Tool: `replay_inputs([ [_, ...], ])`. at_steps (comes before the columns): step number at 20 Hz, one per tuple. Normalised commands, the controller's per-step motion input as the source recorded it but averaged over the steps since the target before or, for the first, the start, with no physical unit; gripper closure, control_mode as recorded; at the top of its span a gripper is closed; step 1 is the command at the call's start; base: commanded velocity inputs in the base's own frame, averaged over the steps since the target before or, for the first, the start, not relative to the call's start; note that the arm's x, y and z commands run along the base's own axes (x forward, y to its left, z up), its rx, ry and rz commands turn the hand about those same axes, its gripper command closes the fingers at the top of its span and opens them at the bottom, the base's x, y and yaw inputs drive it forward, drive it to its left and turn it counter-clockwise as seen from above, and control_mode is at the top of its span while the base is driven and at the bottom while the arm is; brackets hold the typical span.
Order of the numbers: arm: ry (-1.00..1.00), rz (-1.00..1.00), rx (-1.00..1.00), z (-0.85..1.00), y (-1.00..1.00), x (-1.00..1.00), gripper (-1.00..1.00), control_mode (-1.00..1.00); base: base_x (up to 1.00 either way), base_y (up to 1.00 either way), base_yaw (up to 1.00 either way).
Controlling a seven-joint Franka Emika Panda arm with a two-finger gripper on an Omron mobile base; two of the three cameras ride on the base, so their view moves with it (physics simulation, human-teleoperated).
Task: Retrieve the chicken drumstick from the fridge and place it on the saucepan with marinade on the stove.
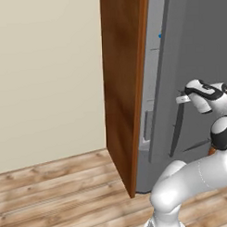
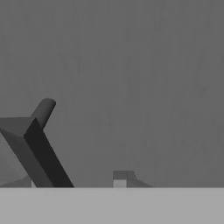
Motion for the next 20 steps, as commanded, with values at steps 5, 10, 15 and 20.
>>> replay_inputs([
  [5,0.04,0.0,0.0,0.14,-0.82,-0.46,1.0,-1.0,0.0,0.0,0.0],
  [10,-0.05,0.04,0.02,0.03,-0.99,-0.7,1.0,-1.0,0.0,0.0,0.0],
  [15,-0.12,0.04,0.09,0.0,-0.98,-0.52,1.0,-1.0,0.0,0.0,0.0],
  [20,0.0,0.01,0.04,-0.06,-0.57,-0.11,1.0,-1.0,0.0,0.0,0.0],
])
